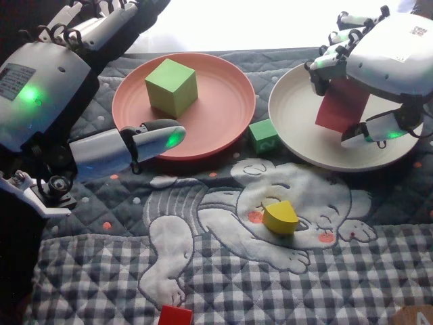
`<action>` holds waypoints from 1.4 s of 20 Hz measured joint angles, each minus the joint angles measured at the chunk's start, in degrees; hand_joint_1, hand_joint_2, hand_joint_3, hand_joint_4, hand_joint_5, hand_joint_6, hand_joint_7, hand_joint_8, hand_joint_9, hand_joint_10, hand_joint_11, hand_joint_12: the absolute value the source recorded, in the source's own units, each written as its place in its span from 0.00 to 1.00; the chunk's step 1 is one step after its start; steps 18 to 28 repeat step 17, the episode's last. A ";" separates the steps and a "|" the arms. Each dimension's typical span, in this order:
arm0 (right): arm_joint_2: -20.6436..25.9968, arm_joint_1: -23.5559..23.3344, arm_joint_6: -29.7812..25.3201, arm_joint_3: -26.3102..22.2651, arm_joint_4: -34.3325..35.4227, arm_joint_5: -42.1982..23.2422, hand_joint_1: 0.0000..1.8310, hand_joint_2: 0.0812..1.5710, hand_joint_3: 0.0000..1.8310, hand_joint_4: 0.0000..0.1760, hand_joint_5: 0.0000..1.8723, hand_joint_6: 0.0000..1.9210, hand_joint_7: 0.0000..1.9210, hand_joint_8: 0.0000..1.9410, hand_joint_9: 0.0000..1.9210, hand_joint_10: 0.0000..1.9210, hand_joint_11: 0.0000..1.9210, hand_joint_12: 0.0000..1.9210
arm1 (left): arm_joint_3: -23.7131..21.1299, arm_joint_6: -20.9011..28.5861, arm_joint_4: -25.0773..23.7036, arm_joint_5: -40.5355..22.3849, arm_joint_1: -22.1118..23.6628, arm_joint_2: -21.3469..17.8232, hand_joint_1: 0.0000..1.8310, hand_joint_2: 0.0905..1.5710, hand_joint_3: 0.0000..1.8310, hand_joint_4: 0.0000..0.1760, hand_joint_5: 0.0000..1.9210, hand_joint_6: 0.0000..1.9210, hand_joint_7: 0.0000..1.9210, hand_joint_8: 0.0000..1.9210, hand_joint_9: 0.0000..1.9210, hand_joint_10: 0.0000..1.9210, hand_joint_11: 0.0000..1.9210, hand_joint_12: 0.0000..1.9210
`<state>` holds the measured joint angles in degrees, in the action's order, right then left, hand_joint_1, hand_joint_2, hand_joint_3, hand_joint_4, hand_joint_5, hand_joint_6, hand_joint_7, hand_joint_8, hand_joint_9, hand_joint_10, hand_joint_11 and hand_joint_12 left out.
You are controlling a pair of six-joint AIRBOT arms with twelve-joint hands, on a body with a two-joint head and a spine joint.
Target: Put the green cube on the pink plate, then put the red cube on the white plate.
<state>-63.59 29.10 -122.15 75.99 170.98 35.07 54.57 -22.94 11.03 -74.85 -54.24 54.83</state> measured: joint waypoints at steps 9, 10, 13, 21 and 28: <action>2.34 0.28 0.00 -3.23 -0.02 0.24 0.50 0.58 0.00 0.00 0.18 0.01 0.16 0.00 0.13 0.01 0.00 0.42 | -0.09 -0.02 0.63 -1.36 -1.29 0.00 0.22 0.68 0.00 0.56 0.04 0.00 0.19 0.00 0.22 0.06 0.01 0.75; 3.54 0.74 -0.02 -4.26 -0.04 1.29 0.52 0.58 0.00 0.00 0.18 0.01 0.16 0.00 0.13 0.01 0.00 0.44 | -0.13 -0.02 1.09 -1.68 -1.79 0.00 0.21 0.67 0.00 0.63 0.05 0.00 0.19 0.00 0.23 0.06 0.01 0.76; 7.54 0.92 0.00 -7.93 0.04 6.47 0.50 0.63 0.00 0.00 0.18 0.01 0.16 0.00 0.13 0.01 0.00 0.47 | -0.11 0.00 3.15 -3.19 -2.19 -0.55 0.27 0.66 0.00 0.56 0.08 0.01 0.23 0.02 0.24 0.07 0.04 0.77; 13.44 3.58 0.15 -15.08 0.17 20.83 0.32 0.72 0.02 0.00 0.05 0.01 0.08 0.00 0.07 0.00 0.00 0.26 | -0.42 -0.02 5.18 -7.69 -2.36 -3.74 0.26 0.65 0.00 0.24 0.13 0.00 0.30 0.01 0.32 0.07 0.16 0.70; 13.44 3.58 0.15 -15.08 0.17 20.83 0.32 0.72 0.02 0.00 0.05 0.01 0.08 0.00 0.07 0.00 0.00 0.26 | -0.42 -0.02 5.18 -7.69 -2.36 -3.74 0.26 0.65 0.00 0.24 0.13 0.00 0.30 0.01 0.32 0.07 0.16 0.70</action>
